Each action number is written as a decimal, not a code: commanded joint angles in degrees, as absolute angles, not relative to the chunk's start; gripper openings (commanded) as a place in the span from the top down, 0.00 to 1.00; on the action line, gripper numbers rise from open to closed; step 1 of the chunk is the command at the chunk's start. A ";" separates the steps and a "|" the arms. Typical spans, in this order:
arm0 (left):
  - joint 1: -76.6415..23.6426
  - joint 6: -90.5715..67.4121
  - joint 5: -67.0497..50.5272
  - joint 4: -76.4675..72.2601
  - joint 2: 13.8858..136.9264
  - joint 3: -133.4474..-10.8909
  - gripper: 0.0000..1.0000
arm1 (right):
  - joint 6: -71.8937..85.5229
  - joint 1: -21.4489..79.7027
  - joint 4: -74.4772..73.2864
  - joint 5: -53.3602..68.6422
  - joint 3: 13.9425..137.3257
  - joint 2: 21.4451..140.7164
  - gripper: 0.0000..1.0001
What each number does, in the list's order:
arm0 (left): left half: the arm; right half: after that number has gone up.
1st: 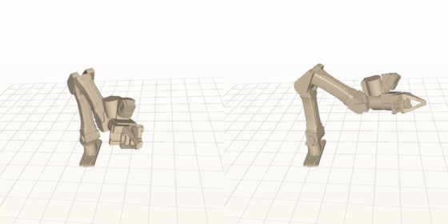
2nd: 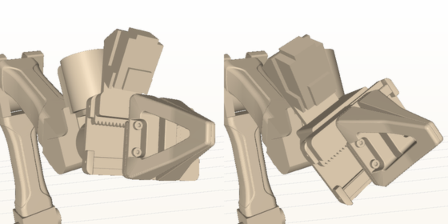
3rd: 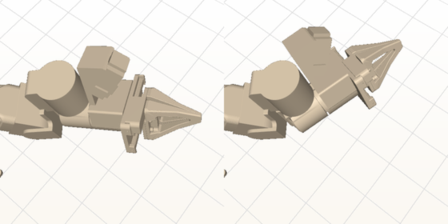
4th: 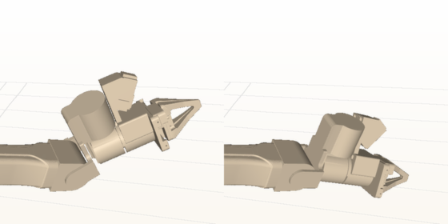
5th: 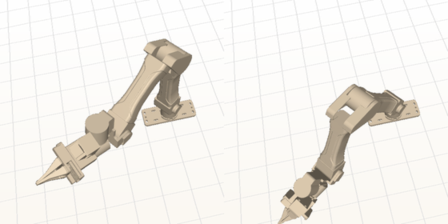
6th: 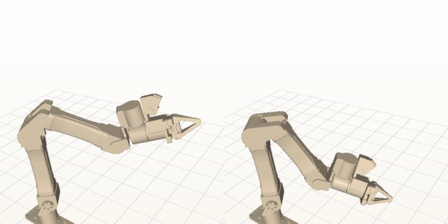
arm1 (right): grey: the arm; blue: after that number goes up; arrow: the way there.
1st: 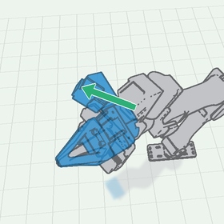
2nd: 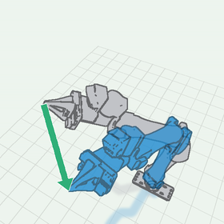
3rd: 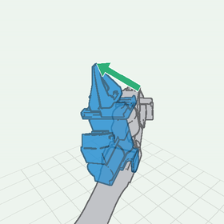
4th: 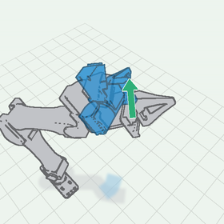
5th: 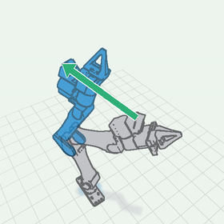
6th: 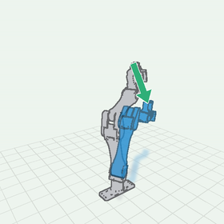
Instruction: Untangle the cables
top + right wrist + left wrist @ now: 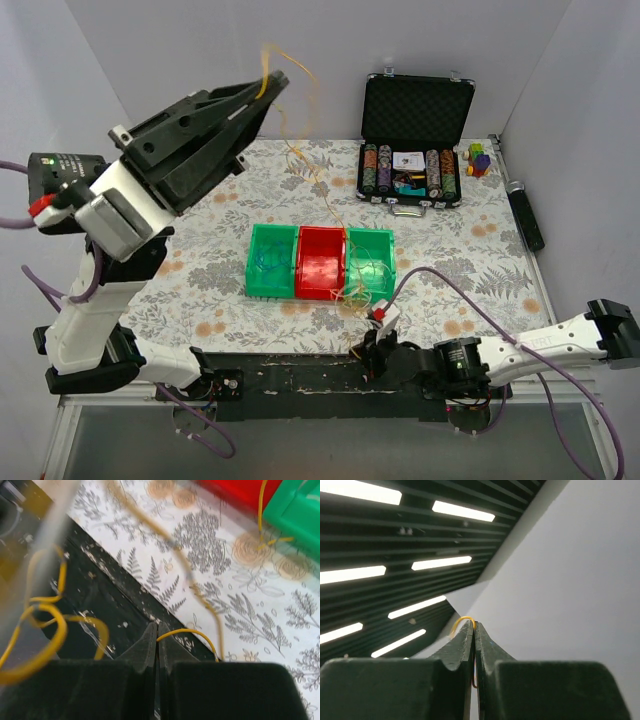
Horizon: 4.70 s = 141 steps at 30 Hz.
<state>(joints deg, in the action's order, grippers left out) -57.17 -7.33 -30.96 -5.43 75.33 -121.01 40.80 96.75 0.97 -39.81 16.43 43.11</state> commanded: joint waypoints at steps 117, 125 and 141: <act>-57.39 32.87 -32.52 -28.30 71.54 -99.76 1.00 | 47.63 105.73 -5.80 -49.48 19.86 44.38 0.99; -57.39 28.75 -28.31 -29.79 67.33 -85.54 1.00 | 48.17 106.78 -9.67 -52.38 22.23 40.18 0.99; -53.27 19.78 -15.56 -35.15 63.46 -59.16 1.00 | 39.64 111.62 -10.98 -58.88 30.85 33.40 0.99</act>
<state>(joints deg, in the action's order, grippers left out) -55.09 21.34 -17.78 -32.23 65.54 -63.24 42.17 100.60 -10.76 -55.57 27.35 33.45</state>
